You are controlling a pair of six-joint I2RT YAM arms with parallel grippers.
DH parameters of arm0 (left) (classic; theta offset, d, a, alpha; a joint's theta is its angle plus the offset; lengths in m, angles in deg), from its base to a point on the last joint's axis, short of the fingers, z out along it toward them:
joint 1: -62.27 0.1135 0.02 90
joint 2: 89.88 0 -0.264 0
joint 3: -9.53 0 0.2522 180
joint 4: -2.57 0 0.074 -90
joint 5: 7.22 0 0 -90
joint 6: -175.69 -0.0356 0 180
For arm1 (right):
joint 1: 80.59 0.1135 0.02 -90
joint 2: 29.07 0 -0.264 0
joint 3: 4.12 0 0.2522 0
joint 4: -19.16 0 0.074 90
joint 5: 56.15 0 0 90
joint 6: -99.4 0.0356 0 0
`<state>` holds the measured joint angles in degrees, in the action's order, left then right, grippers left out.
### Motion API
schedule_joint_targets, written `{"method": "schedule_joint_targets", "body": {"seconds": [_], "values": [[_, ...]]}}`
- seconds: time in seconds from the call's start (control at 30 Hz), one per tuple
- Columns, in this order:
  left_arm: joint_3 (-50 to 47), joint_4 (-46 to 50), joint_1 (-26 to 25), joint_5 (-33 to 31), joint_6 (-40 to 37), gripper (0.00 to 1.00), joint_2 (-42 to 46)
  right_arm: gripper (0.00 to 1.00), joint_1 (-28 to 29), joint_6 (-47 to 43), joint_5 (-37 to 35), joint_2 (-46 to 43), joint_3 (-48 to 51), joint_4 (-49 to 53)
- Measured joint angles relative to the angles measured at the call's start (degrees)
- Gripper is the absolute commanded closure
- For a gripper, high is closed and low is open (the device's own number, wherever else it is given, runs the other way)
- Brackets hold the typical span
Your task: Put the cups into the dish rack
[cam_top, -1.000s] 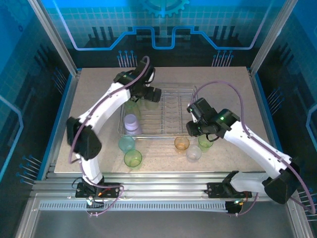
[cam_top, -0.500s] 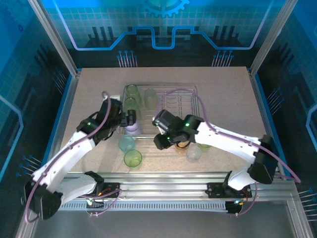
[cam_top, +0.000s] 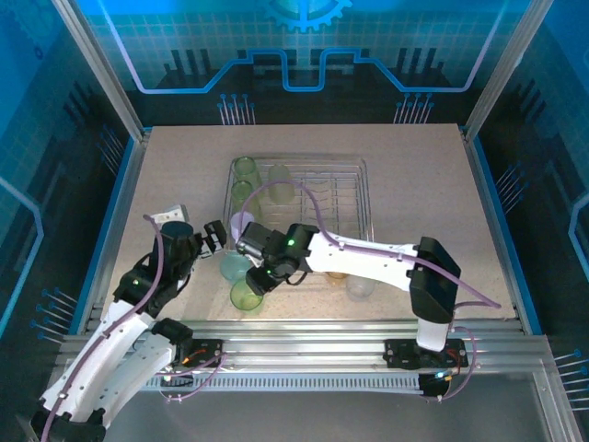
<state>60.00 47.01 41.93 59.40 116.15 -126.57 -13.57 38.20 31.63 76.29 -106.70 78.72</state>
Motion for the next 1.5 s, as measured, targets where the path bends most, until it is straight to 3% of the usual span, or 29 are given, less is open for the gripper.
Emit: {"method": "schedule_joint_targets", "body": {"seconds": [0.43, 0.97, 1.27, 1.5], "values": [[-4.7, -0.4, 0.4, -2.5, 2.3, 0.01, 5.0, 0.67, 1.6, -3.0, -4.0, 7.6, -5.6, 4.6], [-6.9, 2.3, 0.7, -8.6, 7.5, 0.01, 7.8, 0.85, 1.6, -3.8, -6.0, 8.8, -5.8, 5.4], [-8.4, 3.7, 0.7, -10.0, 9.6, 0.01, 11.3, 1.0, 1.6, -4.0, -6.9, 8.4, -5.7, 6.0], [-9.3, 0.1, 0.7, -6.4, 8.6, 0.01, 15.2, 1.0, -0.3, -4.7, -3.0, 0.7, -2.0, 5.6]]}}
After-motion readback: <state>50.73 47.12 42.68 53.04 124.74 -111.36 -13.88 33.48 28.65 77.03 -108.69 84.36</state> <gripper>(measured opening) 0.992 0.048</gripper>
